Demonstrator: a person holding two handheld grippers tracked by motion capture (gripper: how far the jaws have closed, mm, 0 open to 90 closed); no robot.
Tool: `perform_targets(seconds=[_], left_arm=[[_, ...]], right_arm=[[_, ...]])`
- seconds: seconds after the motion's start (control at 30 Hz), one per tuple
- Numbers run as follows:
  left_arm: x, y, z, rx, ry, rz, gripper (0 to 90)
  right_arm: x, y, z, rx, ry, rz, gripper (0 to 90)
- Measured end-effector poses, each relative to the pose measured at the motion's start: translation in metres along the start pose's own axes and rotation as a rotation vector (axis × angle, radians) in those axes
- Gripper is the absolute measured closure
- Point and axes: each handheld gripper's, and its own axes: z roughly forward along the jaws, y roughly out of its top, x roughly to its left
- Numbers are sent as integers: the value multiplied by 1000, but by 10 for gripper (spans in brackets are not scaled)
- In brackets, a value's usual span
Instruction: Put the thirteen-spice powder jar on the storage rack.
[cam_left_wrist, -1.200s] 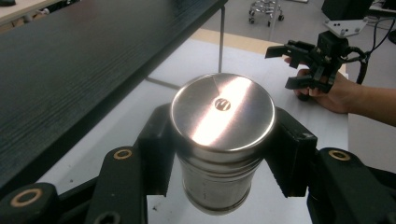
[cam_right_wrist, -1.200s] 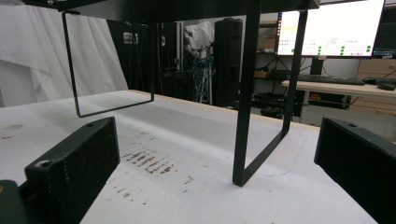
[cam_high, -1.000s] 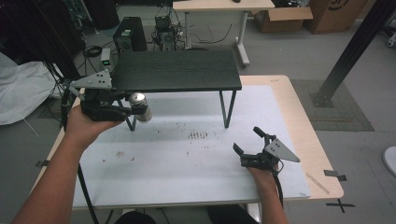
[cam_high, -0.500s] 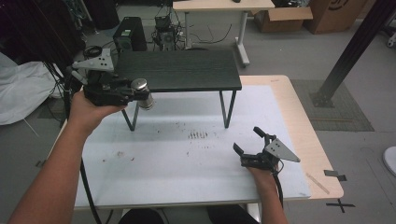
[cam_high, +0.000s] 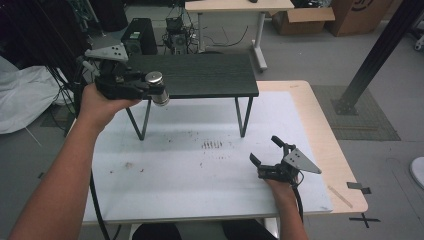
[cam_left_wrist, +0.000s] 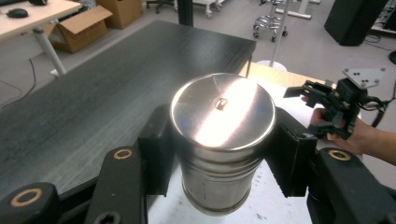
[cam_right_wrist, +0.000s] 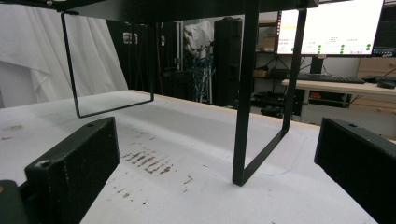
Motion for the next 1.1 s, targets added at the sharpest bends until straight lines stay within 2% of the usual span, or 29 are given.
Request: perform_targets(seconds=[0.23, 0.37, 0.77, 1.1], left_arm=[[10, 13, 8, 15, 21, 11, 488], [17, 18, 16, 26, 36, 5, 489], [36, 19, 40, 35, 59, -23, 488], [44, 17, 48, 45, 93, -36, 488]], right_arm=[[0, 0, 0, 0, 0, 3, 0], [0, 0, 0, 0, 0, 0, 0], [0, 0, 0, 1, 1, 5, 0], [-1, 0, 0, 1, 1, 7, 0]])
